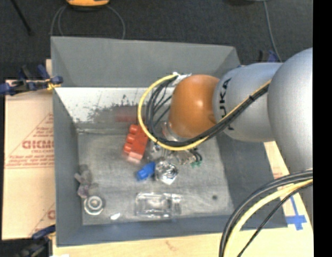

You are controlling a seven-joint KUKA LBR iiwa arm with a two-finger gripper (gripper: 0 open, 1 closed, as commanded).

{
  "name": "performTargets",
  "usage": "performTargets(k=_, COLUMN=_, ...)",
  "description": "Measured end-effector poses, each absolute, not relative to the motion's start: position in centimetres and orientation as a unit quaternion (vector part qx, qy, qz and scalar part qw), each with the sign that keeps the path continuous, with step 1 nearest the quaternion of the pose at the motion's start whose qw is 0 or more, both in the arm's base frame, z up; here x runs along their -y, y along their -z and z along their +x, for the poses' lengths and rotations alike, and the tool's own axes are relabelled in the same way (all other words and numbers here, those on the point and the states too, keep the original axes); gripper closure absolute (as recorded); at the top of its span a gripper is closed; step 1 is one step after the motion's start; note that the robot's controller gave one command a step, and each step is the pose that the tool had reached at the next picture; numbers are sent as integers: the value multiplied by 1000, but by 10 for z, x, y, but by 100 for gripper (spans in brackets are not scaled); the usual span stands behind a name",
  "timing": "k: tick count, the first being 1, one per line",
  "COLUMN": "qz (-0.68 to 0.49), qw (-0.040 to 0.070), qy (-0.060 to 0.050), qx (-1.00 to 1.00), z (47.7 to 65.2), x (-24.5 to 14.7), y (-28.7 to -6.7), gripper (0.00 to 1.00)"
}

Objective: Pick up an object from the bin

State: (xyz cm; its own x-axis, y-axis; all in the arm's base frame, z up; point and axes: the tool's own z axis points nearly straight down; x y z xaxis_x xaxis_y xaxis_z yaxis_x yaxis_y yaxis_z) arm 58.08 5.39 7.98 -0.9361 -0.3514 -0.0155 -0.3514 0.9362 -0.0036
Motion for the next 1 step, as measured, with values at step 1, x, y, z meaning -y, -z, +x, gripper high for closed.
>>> performTargets(k=1, qz=-343, qw=7, qy=3, qx=-939, z=624, x=-29, y=-314, gripper=100)
